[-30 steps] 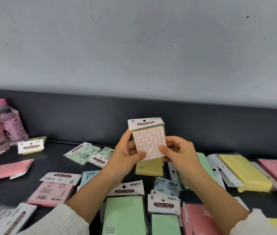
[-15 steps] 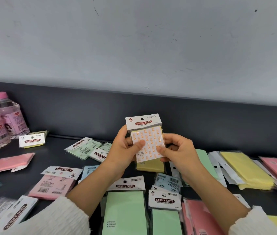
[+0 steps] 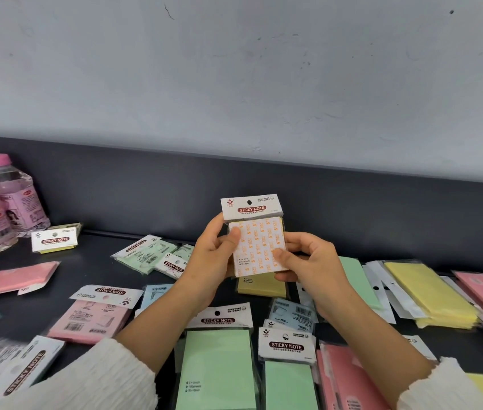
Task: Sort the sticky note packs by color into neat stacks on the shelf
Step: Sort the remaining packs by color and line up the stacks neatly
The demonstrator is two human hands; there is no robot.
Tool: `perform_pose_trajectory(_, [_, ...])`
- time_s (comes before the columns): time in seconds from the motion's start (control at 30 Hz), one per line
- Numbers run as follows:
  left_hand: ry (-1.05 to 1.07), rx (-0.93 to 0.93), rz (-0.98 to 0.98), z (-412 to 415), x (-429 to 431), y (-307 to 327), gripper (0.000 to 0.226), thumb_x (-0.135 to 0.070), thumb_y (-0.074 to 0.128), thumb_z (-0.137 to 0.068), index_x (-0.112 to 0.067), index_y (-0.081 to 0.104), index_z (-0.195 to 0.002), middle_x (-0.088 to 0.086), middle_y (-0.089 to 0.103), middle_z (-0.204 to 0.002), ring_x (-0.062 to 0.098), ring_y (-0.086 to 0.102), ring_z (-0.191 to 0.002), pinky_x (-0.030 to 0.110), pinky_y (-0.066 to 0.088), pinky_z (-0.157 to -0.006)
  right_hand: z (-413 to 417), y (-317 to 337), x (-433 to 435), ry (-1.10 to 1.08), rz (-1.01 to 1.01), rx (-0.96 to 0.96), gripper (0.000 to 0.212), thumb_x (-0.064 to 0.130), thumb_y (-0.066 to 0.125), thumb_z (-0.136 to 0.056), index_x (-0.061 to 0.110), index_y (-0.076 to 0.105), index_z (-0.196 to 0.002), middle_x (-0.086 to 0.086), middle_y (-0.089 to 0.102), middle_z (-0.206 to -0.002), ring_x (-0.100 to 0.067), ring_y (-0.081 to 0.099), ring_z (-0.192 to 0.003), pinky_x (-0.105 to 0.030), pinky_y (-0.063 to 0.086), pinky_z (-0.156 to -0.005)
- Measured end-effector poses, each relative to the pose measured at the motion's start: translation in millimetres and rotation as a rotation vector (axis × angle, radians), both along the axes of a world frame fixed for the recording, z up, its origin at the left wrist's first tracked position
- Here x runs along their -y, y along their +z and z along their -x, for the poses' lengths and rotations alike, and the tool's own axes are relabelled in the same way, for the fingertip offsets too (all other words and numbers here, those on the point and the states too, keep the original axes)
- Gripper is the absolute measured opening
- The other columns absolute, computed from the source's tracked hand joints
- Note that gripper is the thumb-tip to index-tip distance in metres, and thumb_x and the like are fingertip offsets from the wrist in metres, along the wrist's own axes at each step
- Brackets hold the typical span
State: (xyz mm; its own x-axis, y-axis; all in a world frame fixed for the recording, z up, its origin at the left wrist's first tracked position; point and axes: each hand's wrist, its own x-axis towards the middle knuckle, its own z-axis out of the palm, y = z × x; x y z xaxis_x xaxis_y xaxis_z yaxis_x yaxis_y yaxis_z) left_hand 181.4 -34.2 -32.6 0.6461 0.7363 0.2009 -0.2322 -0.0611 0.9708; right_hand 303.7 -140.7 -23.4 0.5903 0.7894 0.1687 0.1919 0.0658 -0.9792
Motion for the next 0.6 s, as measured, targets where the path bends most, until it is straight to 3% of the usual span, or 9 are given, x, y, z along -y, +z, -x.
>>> perform_pose_trajectory(0.13, [-0.056, 0.034, 0.048, 0.9, 1.5, 2.6, 0.035, -0.017, 0.031, -0.103, -0.038, 0.052, -0.122, -0.004, 0.069, -0.113, 0.015, 0.067, -0.102, 0.035, 0.059, -0.077, -2.1, -0.3, -0.6, -0.033, 0.003, -0.052, 0.02, 0.003, 0.061, -0.088, 0.013, 0.064, -0.105, -0.002, 0.069, -0.096, -0.012, 0.07, -0.08, -0.018, 0.054, -0.055])
perform_pose_trajectory(0.33, [-0.071, -0.034, 0.037, -2.9, -4.3, -2.3, 0.043, -0.005, 0.034, -0.101, -0.035, 0.05, -0.127, 0.002, 0.07, -0.11, 0.016, 0.065, -0.104, 0.04, 0.055, -0.088, -7.4, -4.5, -2.0, -0.1, 0.031, -0.085, 0.02, 0.005, 0.062, -0.088, 0.011, 0.063, -0.107, -0.004, 0.069, -0.095, -0.015, 0.07, -0.081, -0.02, 0.055, -0.055])
perform_pose_trajectory(0.5, [0.052, -0.464, -0.075, -8.0, -19.9, -26.5, 0.047, -0.005, 0.047, -0.097, -0.01, 0.037, -0.142, 0.0, 0.054, -0.136, 0.015, 0.049, -0.125, 0.036, 0.035, -0.111, -7.2, -17.1, -4.1, -0.168, 0.335, 0.331, 0.025, 0.022, 0.065, -0.088, 0.02, 0.06, -0.112, 0.002, 0.068, -0.095, -0.013, 0.069, -0.071, -0.032, 0.059, -0.067])
perform_pose_trajectory(0.6, [-0.018, -0.576, -0.198, -6.5, -19.6, -28.2, 0.032, -0.004, 0.058, -0.09, -0.017, 0.058, -0.12, -0.01, 0.063, -0.117, 0.009, 0.056, -0.113, 0.034, 0.041, -0.106, -6.7, -18.1, -4.4, -0.191, 0.55, 0.681, 0.026, 0.033, 0.059, -0.09, 0.018, 0.062, -0.111, 0.0, 0.067, -0.102, -0.017, 0.063, -0.085, -0.033, 0.054, -0.077])
